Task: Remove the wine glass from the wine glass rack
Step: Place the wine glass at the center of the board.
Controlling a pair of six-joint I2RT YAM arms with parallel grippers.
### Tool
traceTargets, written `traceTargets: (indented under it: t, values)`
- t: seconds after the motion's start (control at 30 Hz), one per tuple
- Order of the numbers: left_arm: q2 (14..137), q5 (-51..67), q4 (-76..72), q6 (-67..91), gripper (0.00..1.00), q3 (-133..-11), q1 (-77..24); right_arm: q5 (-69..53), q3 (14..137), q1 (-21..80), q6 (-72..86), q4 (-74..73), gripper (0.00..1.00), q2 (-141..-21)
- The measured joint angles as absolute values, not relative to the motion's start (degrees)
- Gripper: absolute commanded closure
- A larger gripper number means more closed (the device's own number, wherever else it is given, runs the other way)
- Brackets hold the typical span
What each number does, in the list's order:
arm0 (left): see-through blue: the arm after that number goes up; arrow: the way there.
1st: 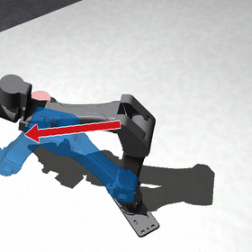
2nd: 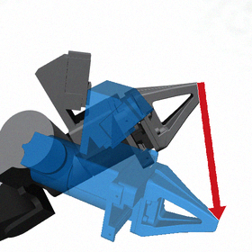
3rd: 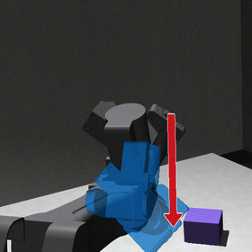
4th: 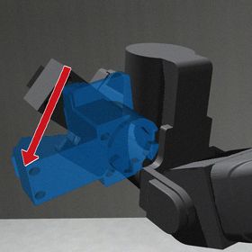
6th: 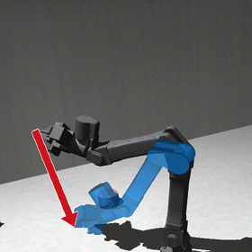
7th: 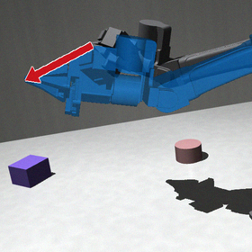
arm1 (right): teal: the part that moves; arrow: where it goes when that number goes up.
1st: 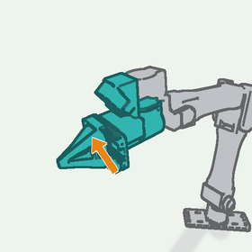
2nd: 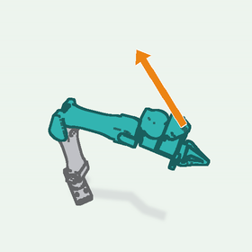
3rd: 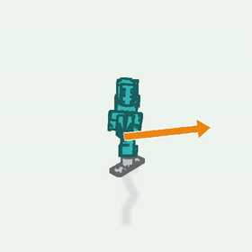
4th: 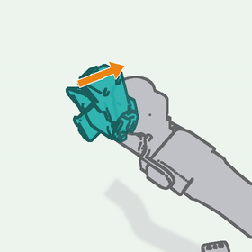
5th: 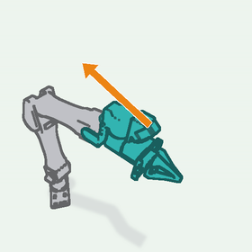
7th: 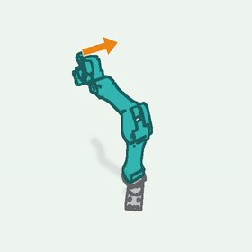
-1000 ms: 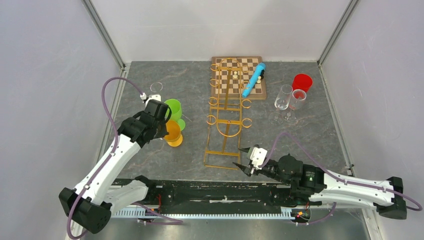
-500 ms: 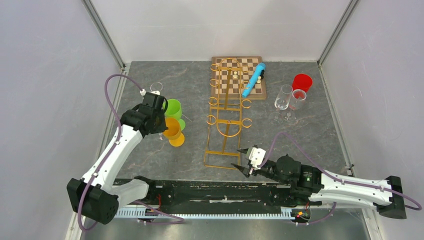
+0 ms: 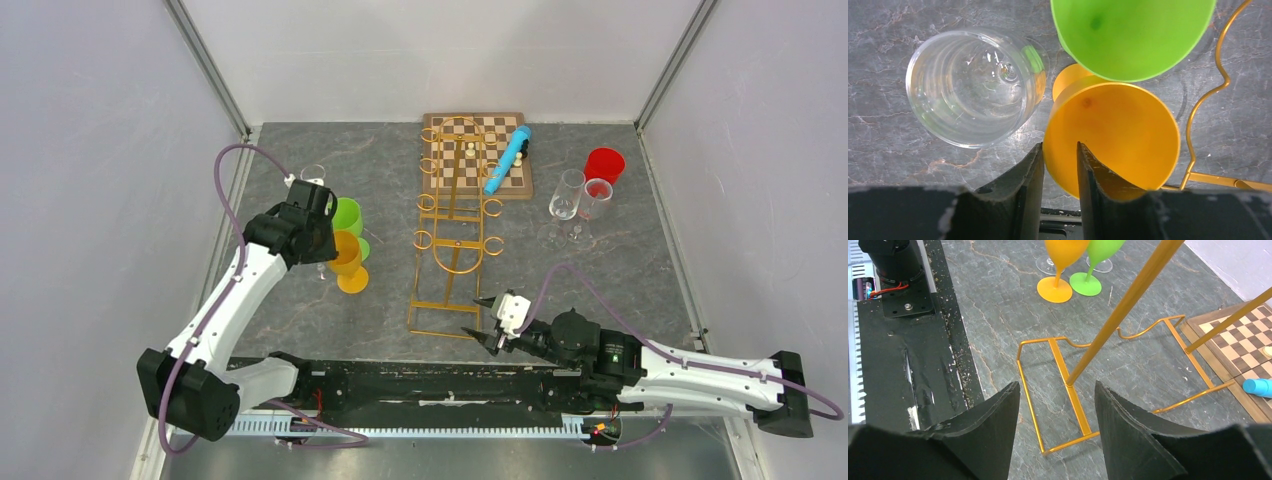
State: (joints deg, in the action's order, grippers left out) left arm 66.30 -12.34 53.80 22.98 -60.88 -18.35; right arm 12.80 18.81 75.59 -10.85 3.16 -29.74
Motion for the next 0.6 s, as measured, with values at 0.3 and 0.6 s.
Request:
traceTargets:
  t: [0.3,0.6]
  values:
    - [65.98,-11.86,54.33,22.7,0.46,-63.07,-18.33,13.52,18.83,75.59,-9.91,3.27,0.38,-31.05]
    - [63.09,-11.22,54.65,22.41,0.33,-66.92,-18.33,16.71,21.85,75.59,-8.69,0.58,0.29,-34.5]
